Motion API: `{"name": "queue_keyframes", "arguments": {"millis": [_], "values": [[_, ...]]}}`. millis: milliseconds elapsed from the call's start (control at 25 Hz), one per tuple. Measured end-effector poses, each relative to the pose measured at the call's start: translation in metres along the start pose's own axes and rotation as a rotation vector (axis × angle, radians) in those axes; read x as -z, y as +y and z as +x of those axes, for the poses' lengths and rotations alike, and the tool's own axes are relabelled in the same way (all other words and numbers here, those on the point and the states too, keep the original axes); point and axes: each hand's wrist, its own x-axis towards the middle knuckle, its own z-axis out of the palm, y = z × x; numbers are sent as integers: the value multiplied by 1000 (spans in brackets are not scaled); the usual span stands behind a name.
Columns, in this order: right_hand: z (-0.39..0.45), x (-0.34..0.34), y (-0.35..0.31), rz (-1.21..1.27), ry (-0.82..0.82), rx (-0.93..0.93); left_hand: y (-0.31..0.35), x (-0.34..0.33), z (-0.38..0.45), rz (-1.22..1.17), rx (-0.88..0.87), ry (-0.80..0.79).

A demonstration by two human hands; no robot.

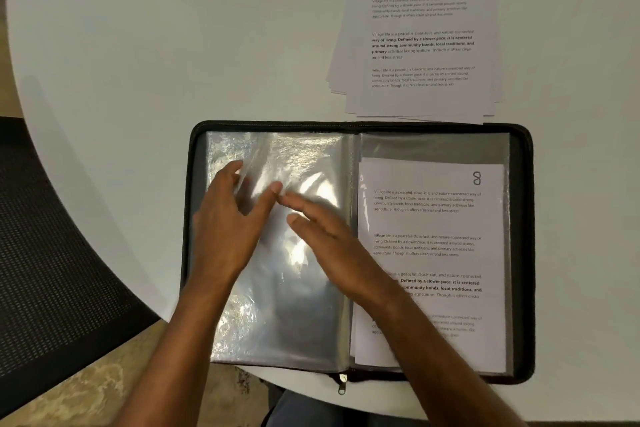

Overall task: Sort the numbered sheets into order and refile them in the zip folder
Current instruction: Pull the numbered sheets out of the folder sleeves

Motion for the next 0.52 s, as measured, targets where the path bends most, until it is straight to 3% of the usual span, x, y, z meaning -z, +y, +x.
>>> {"name": "queue_keyframes", "arguments": {"millis": [80,240,520], "values": [[-2,4,10,-275,68,120,-2,-2,3,202,-49,96],[-11,36,21,-708,297,330,-7,-9,8,287,-16,212],[-27,128,47,-875,645,144,-2,-36,0,462,-211,327]]}}
